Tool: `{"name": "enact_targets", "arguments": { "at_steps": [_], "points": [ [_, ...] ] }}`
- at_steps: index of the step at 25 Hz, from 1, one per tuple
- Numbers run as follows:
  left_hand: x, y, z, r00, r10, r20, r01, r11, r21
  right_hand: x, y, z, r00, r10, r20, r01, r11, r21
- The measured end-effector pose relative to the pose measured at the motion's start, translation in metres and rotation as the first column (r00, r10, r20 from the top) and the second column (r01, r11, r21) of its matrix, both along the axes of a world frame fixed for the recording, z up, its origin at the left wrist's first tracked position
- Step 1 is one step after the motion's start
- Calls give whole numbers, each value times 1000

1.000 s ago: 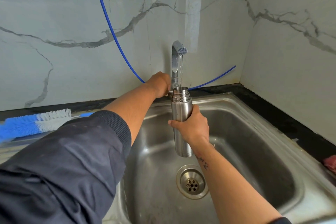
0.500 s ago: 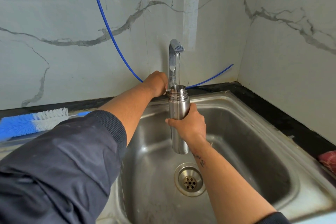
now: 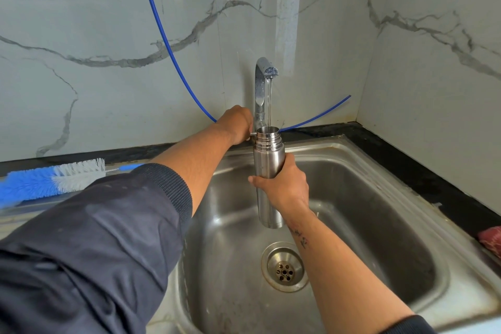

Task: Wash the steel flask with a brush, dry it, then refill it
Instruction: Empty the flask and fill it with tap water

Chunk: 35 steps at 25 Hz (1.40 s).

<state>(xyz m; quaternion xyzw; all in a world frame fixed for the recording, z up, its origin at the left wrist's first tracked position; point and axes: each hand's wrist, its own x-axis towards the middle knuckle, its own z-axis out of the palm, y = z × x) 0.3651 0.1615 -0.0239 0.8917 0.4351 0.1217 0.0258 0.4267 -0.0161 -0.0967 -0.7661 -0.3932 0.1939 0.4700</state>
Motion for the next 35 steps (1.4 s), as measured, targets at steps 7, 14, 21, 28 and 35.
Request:
{"name": "enact_targets", "arguments": {
  "at_steps": [7, 14, 21, 28, 35],
  "points": [
    [-1, 1, -1, 1000, 0, 7, 0, 1000, -1, 0, 2, -1, 1000, 0, 0, 0, 1000, -5],
    [-1, 4, -3, 1000, 0, 20, 0, 1000, -9, 0, 2, -1, 1000, 10, -12, -10, 1000, 0],
    [-1, 3, -4, 999, 10, 48, -9, 1000, -12, 1, 2, -1, 1000, 11, -18, -11, 1000, 1],
    [-2, 2, -4, 998, 8, 61, -6, 1000, -25, 0, 2, 0, 1000, 10, -22, -10, 1000, -2],
    [-9, 6, -9, 959, 74, 275, -9, 974, -228, 1, 2, 0, 1000, 2, -16, -2, 1000, -8]
  ]
}}
